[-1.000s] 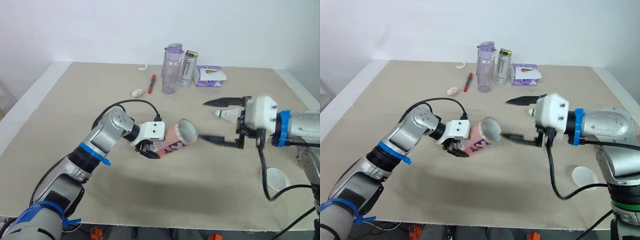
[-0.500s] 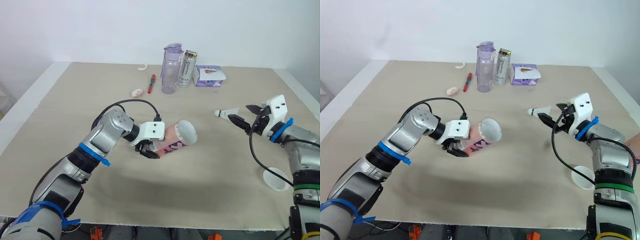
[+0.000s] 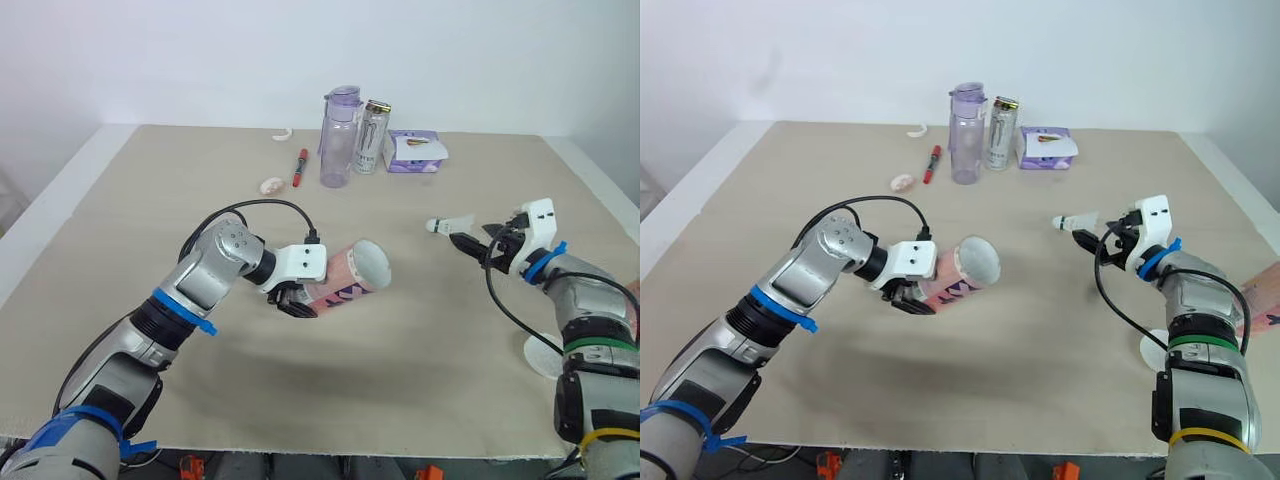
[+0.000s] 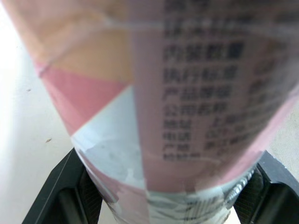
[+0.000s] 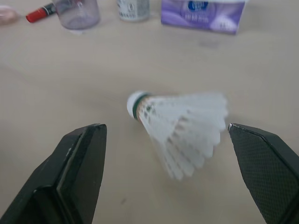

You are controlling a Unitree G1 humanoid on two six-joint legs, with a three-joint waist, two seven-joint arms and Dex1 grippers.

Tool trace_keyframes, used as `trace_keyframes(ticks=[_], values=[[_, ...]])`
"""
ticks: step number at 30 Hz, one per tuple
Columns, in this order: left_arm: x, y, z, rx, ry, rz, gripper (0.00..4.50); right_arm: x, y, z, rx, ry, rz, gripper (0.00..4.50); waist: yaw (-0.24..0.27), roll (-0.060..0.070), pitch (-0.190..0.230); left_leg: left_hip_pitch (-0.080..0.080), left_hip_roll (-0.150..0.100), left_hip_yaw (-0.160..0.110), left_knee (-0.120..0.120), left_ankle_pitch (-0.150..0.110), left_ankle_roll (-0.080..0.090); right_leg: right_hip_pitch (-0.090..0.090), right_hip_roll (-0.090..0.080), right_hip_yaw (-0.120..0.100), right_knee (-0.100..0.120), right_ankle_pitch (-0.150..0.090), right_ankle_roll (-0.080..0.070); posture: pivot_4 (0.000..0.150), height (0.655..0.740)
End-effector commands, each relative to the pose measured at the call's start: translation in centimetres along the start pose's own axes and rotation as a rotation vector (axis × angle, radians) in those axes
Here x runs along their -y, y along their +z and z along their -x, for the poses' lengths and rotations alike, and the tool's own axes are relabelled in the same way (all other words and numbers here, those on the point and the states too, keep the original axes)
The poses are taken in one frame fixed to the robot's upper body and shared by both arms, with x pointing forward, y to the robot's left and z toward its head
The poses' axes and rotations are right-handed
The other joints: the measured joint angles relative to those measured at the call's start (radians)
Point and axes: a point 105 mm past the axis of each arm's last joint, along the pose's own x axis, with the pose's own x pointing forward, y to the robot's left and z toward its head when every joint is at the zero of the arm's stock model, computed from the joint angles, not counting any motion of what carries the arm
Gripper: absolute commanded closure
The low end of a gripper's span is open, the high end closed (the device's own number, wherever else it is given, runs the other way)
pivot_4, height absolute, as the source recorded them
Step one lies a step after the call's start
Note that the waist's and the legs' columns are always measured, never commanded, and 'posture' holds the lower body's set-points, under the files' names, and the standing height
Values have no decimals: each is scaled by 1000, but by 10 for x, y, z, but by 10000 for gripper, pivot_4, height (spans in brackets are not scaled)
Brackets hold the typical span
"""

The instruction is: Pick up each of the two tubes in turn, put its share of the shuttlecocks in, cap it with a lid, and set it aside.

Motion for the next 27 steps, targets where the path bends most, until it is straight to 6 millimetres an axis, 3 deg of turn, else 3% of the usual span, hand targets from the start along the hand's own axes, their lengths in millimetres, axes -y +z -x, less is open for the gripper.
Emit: trace_keyframes(ticks=[1,8,13,14,16,19,23,27], values=[[3,-16,-3,-56,6,46,13628,-12,12,-15,32,59,-20,397,-5,0,0,0,0,0,0,0,0,0,0,0,0,0,0,1500,7400],[5,-17,-3,-60,11,52,13628,-21,14,-30,30,74,-45,397,-15,0,0,1,0,0,0,0,0,0,1,0,0,1,1,1500,7400],[6,-19,-3,-62,15,56,13628,-23,13,-36,20,69,-48,21630,-16,0,0,1,0,0,0,0,0,1,1,0,0,1,1,1500,7400],[6,-19,-4,-62,16,57,13628,-21,12,-36,16,58,-52,23803,-16,0,0,1,0,0,0,0,0,1,1,0,0,1,1,1500,7400],[7,-19,-4,-63,18,58,13628,-20,12,-37,15,42,-57,36289,-16,0,0,1,0,0,0,0,0,1,1,0,0,1,1,1500,7400],[7,-20,-4,-65,21,59,13628,-19,12,-38,21,34,-60,44399,-16,0,0,1,0,0,0,0,0,1,1,0,0,1,1,1500,7400],[8,-21,-4,-68,27,63,13628,-21,17,-38,38,43,-14,44399,-16,0,0,2,0,0,0,0,0,1,1,0,0,1,2,1500,7400],[9,-22,-3,-66,31,70,13628,-33,42,-33,132,113,165,44399,-17,1,0,2,0,0,0,0,0,1,1,0,0,1,2,1500,7400]])
